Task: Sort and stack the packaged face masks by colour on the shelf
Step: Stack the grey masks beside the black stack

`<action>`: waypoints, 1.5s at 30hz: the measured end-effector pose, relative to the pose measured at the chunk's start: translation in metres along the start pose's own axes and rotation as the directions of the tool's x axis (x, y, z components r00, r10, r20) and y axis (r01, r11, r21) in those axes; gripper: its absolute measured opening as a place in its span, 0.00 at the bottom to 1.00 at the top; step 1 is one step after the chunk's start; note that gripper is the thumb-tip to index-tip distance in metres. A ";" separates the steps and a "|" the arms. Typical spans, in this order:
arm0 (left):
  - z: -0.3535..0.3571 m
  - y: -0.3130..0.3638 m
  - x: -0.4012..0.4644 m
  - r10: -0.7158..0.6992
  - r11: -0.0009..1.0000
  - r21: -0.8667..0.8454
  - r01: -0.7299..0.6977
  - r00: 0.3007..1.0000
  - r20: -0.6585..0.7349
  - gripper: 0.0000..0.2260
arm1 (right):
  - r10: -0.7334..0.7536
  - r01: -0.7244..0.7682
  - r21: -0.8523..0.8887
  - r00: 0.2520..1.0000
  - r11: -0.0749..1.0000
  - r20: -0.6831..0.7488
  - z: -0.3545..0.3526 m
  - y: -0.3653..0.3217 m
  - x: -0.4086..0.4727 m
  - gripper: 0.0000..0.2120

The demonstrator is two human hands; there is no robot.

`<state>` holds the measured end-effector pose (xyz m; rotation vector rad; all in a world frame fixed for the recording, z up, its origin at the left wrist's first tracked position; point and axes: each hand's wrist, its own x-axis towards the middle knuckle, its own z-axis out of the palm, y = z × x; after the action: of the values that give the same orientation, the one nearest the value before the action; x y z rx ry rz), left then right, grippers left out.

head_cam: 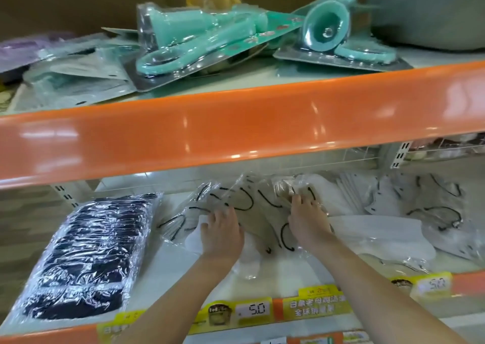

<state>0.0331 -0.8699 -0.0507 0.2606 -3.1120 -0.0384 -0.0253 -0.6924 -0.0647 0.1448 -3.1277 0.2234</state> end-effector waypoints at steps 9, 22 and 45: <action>-0.010 0.009 0.067 -0.066 0.958 -0.280 0.070 0.998 0.023 0.23 | -0.249 0.229 0.162 0.961 0.960 0.122 -0.008 0.029 0.013 0.22; 0.017 0.057 0.036 0.024 0.823 -0.554 -0.127 0.982 -0.190 0.24 | -0.352 0.326 0.176 0.925 0.929 0.146 -0.004 0.035 -0.009 0.26; 0.010 0.008 -0.011 -0.173 0.927 -0.338 0.161 0.985 -0.005 0.17 | -0.337 0.331 0.078 0.936 0.941 0.099 0.004 -0.023 0.027 0.29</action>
<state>0.0420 -0.8596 -0.0606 0.5065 -2.9687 -0.5566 -0.0501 -0.7179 -0.0650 0.7063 -3.1349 0.3138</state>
